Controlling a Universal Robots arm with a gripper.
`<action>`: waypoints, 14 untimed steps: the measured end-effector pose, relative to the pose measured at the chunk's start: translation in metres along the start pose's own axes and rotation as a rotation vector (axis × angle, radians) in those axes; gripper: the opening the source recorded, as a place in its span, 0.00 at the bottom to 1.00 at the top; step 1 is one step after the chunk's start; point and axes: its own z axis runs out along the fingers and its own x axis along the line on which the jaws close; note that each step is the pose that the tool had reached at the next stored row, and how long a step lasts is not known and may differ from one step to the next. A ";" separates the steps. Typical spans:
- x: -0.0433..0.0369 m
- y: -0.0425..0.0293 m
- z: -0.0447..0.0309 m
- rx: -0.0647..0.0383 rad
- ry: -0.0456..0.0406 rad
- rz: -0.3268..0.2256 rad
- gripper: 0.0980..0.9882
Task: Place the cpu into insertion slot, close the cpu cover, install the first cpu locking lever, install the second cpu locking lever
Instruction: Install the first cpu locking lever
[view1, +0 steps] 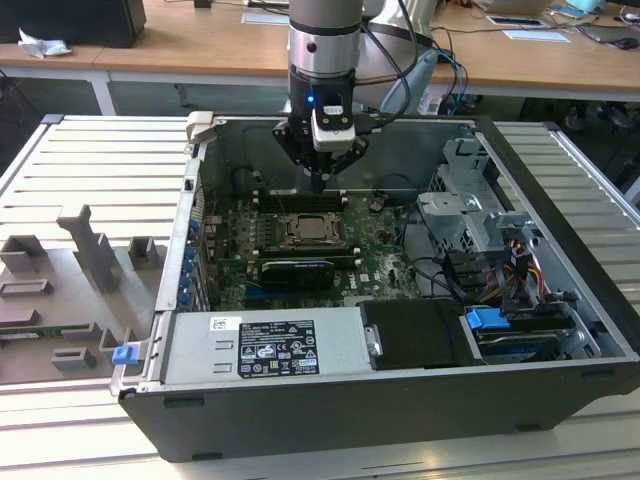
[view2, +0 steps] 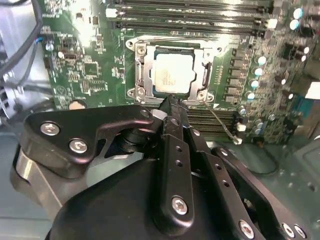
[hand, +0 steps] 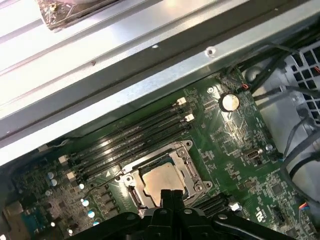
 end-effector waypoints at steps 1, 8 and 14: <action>0.0000 0.0000 0.0000 -0.001 0.0001 -0.017 0.01; 0.0004 -0.0002 0.0002 -0.005 0.0012 -0.138 0.01; 0.0005 -0.0002 0.0010 -0.009 0.0032 -0.286 0.01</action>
